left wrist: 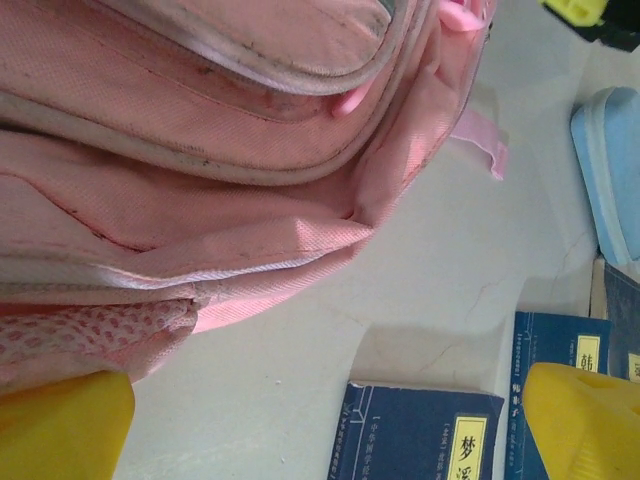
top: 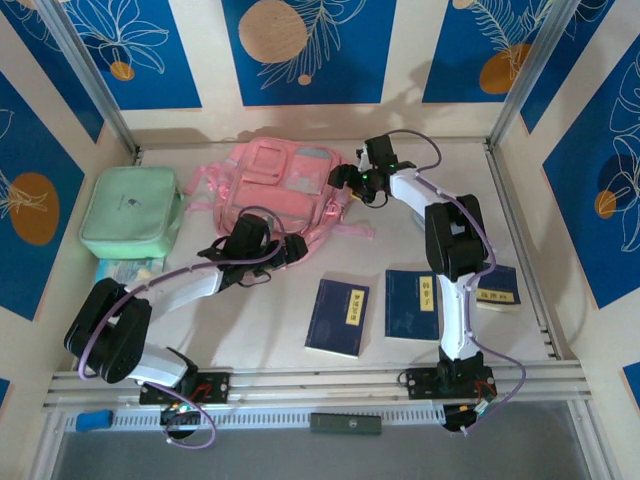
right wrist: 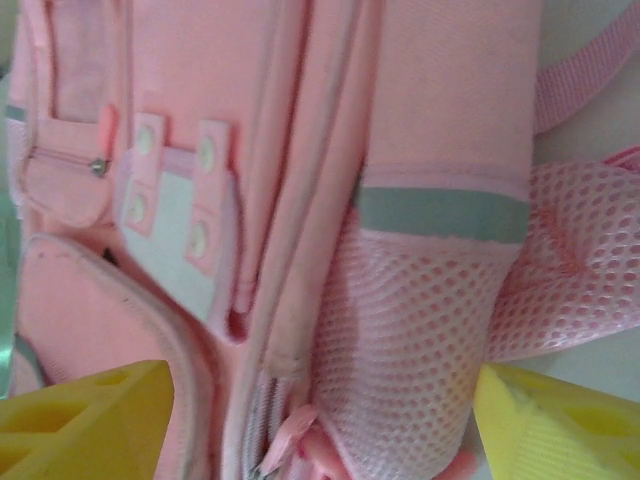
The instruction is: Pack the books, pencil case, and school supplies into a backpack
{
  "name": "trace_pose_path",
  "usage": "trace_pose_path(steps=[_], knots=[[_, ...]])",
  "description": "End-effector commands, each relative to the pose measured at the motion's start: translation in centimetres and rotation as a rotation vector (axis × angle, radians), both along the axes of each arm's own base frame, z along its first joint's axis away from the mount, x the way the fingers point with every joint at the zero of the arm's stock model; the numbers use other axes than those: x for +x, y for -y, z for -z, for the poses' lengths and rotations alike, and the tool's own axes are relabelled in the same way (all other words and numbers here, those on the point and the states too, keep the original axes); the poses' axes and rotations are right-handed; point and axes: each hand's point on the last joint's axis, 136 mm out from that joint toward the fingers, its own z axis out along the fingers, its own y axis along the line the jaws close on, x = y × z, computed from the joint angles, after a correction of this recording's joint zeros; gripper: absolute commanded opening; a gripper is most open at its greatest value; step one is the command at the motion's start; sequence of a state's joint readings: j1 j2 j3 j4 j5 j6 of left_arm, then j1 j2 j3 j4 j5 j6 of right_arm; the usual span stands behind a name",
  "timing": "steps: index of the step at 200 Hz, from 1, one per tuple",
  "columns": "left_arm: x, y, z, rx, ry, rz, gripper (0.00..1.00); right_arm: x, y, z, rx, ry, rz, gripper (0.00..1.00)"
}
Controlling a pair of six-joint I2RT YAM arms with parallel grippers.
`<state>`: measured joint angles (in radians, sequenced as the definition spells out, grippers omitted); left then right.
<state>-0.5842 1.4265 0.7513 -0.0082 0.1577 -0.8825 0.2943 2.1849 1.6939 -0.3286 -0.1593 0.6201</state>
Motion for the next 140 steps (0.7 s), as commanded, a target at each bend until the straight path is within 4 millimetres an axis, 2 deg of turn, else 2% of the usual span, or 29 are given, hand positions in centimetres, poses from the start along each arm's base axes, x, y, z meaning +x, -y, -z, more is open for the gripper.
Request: trace_pose_path(steps=[1, 28, 57, 63, 80, 98, 125, 140], knots=[[1.1, -0.1, -1.2, 0.025, 0.049, -0.014, 0.99, -0.5, 0.2, 1.6, -0.068, -0.045, -0.005, 0.81], [1.1, -1.0, -1.1, 0.076, 0.036, -0.038, 0.99, -0.2, -0.1, 2.9, -0.105, -0.061, -0.003, 0.81], [1.0, -2.1, -0.6, 0.11, 0.028, -0.065, 0.99, 0.2, -1.2, 3.3, -0.014, -0.078, -0.032, 0.64], [1.0, -2.4, -0.5, 0.118, 0.022, -0.071, 0.99, 0.2, -1.6, 2.9, 0.008, -0.065, -0.051, 0.59], [1.1, -3.0, -0.1, 0.119, 0.014, -0.08, 1.0, 0.2, -2.3, 1.7, 0.05, -0.046, -0.087, 0.35], [1.6, -3.6, 0.1, 0.112, 0.018, -0.087, 0.99, 0.1, -2.4, 0.1, 0.081, -0.027, -0.093, 0.18], [2.7, -4.7, 0.5, 0.108, 0.01, -0.1, 0.99, -0.8, -1.8, -3.0, 0.144, 0.004, -0.082, 0.0], [3.6, -5.1, 0.7, 0.115, 0.016, -0.101, 0.99, -1.8, -1.6, -4.9, 0.171, 0.026, -0.078, 0.0]])
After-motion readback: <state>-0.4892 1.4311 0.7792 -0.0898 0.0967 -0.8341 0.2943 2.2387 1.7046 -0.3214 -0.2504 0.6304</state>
